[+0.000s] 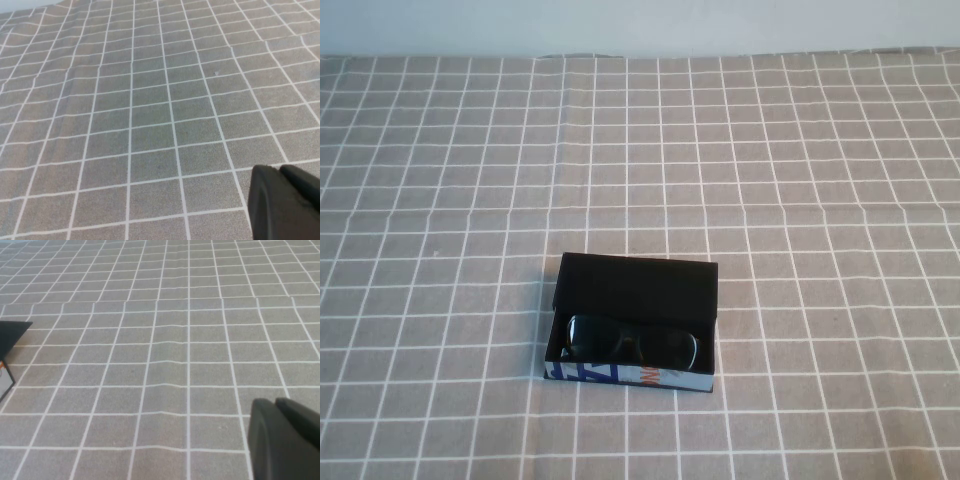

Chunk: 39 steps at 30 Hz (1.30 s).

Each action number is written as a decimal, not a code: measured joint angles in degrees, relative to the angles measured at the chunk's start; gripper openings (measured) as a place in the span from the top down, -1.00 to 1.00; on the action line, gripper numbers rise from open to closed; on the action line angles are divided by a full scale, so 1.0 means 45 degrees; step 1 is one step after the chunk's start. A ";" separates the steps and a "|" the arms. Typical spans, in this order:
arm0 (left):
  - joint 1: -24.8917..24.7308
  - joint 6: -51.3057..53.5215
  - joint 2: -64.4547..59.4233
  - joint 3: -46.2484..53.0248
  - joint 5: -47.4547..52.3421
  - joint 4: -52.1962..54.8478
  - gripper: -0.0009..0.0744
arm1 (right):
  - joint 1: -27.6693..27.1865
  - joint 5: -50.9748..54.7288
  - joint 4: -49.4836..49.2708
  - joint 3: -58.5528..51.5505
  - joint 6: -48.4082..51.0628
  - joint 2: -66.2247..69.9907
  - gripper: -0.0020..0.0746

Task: Take glasses out of glasses case

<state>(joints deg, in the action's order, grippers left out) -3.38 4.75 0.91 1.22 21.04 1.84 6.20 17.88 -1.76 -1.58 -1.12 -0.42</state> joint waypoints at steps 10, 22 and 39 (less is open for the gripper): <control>0.0000 0.0000 0.0000 0.0000 0.0000 0.0000 0.99 | 0.0000 0.0000 0.0000 0.0000 0.0000 0.0000 0.99; 0.0000 0.0000 0.0000 0.0000 0.0000 0.0000 0.99 | 0.0000 0.0000 0.0000 0.0000 0.0000 0.0000 0.99; 0.0000 0.0000 0.0000 0.0000 0.0000 0.0000 0.99 | 0.0000 -0.1566 -0.4449 0.0000 0.0000 0.0000 0.99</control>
<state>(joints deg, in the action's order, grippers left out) -3.38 4.75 0.91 1.22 21.04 1.84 6.20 10.83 -21.78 -1.58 -1.12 -0.42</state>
